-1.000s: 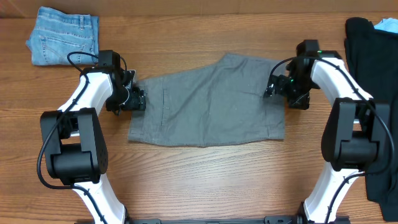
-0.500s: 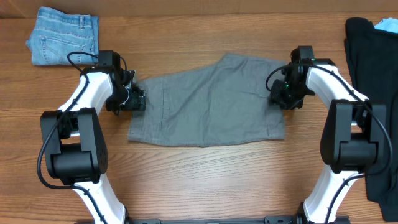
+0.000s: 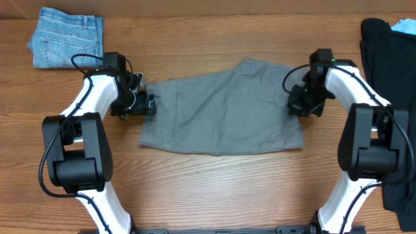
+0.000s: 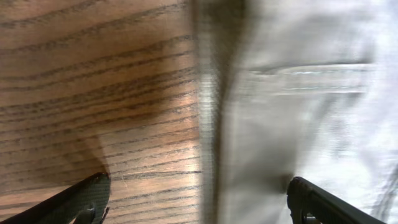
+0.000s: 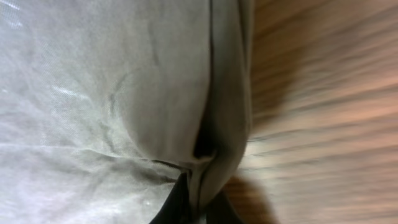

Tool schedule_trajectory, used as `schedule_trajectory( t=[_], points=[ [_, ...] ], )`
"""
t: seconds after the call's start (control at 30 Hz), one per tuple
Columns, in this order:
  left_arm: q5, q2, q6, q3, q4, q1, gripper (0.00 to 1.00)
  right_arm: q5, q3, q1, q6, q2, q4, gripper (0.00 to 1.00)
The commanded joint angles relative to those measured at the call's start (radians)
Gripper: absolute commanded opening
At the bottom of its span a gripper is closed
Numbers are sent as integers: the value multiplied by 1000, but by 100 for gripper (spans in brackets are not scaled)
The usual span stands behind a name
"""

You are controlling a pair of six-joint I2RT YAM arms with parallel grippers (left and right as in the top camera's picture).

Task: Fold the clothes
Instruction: 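Fold the right half of the shorts leftward over the left half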

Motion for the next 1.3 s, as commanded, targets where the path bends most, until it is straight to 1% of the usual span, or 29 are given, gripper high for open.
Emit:
schedule_trajectory(
  t=[0.0,0.1,0.17,0.23,0.27,0.43,0.47,0.57,0.8,1.0,1.13,1.27],
  points=[
    [64,77,4,-35,-11,-7,94,50,64,-26,36,-35,-14,4],
    [64,77,3,-35,-6,-7,95,50,72,-19,43,-83,-15,4],
    [64,77,3,-35,2,-7,100,50,73,-4,48,-130,-14,4],
    [64,77,-1,-35,11,-7,100,43,73,16,56,-164,-15,4],
    [64,77,-16,-35,21,-7,100,7,73,54,58,-194,-9,4],
    [64,77,-35,-35,32,-6,100,-92,76,159,58,-204,32,4],
    [64,77,-35,-35,35,-6,100,-165,77,198,58,-204,66,4],
    [64,77,-35,-35,30,-6,100,-268,85,246,59,-204,116,4],
    [64,77,-35,-35,14,0,100,-411,117,349,61,-204,169,4],
    [61,77,-35,-33,-22,2,100,-409,117,472,63,-204,202,4],
    [53,77,-35,-20,-68,14,100,-309,115,553,117,-203,211,4],
    [44,77,-51,18,-117,32,100,-277,114,611,134,-202,223,4]
  ],
)
